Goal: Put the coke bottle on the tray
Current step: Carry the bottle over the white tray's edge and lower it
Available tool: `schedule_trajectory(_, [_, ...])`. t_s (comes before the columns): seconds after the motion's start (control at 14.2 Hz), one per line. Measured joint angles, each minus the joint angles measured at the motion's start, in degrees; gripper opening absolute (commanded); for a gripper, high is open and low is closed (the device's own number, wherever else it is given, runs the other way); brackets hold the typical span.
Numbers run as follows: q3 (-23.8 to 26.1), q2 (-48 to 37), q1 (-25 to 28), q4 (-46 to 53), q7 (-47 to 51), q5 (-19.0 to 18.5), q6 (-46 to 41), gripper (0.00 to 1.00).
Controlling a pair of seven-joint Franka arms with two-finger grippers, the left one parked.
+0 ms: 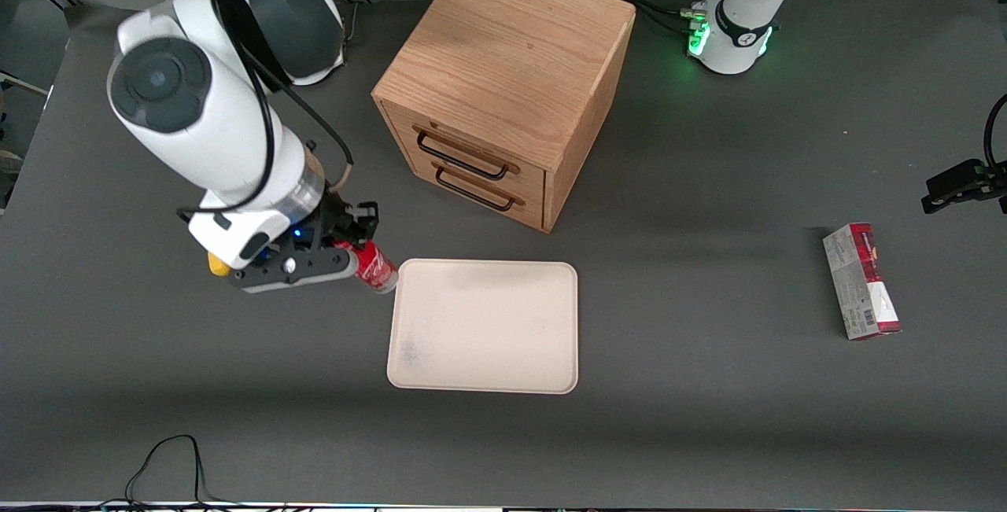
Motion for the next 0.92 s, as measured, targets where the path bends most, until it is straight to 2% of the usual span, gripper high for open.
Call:
schedule_trajectory(0.42, [-0.51, 10.33, -0.38, -0.97, 0.0, -0.97, 10.92, 0.03])
schedule_trajectory(0.92, [-0.55, 16.97, -0.38, -0.98, 0.0, -3.25, 16.65, 0.03])
